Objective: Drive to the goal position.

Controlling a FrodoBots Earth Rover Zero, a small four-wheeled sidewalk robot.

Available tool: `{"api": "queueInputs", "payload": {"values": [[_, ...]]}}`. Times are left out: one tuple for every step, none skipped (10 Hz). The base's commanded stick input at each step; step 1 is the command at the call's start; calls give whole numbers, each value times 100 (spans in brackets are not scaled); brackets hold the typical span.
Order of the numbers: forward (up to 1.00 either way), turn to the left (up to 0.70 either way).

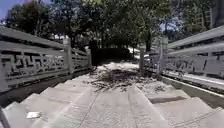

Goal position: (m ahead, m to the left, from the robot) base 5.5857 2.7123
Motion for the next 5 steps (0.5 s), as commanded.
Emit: {"api": "queueInputs", "payload": {"values": [[45,0],[45,0],[45,0],[45,0],[45,0]]}}
